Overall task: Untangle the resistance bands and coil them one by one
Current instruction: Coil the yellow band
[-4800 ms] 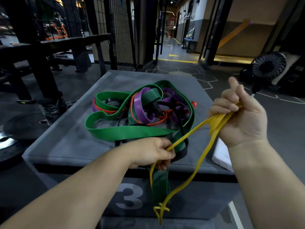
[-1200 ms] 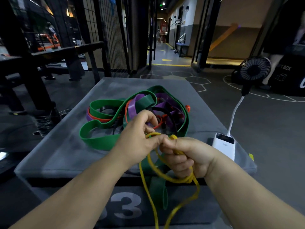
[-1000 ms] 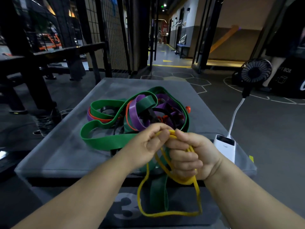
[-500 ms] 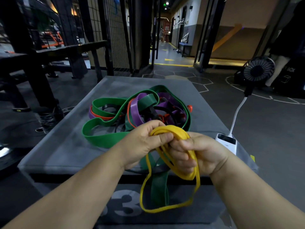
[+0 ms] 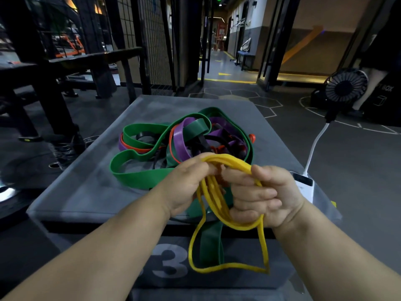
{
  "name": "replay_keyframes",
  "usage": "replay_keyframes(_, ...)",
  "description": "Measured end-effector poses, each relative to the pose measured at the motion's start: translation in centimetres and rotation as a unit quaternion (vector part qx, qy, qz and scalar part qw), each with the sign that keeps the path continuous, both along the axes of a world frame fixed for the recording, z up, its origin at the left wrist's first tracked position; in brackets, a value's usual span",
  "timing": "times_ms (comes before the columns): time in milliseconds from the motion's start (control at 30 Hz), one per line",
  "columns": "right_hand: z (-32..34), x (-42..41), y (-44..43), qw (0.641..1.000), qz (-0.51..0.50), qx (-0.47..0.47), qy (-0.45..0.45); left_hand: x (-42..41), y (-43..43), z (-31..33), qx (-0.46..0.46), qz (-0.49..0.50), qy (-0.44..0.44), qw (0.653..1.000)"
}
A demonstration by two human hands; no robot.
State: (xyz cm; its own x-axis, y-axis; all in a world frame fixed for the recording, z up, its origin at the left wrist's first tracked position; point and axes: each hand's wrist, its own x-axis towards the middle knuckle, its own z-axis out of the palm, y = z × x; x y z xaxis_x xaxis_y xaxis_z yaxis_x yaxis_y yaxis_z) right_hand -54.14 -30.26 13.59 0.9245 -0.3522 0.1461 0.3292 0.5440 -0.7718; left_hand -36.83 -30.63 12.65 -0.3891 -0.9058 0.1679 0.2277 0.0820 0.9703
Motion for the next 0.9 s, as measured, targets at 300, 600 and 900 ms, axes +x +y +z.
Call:
replay_keyframes(300,0.7,0.7,0.4,0.998,-0.050,-0.018,-0.042,-0.4,0.3,-0.5,0.061,-0.041,-0.029,0.997)
replay_keyframes(600,2.2,-3.4,-0.9,0.940,-0.221,0.120,-0.230,-0.8,0.8,-2.2,0.054,-0.163,-0.254,0.952)
replay_keyframes(900,4.2,-8.0,-2.1,0.749,-0.644,0.074,-0.136,-0.3,-0.6,-3.1,-0.033,-0.056,-0.451,0.890)
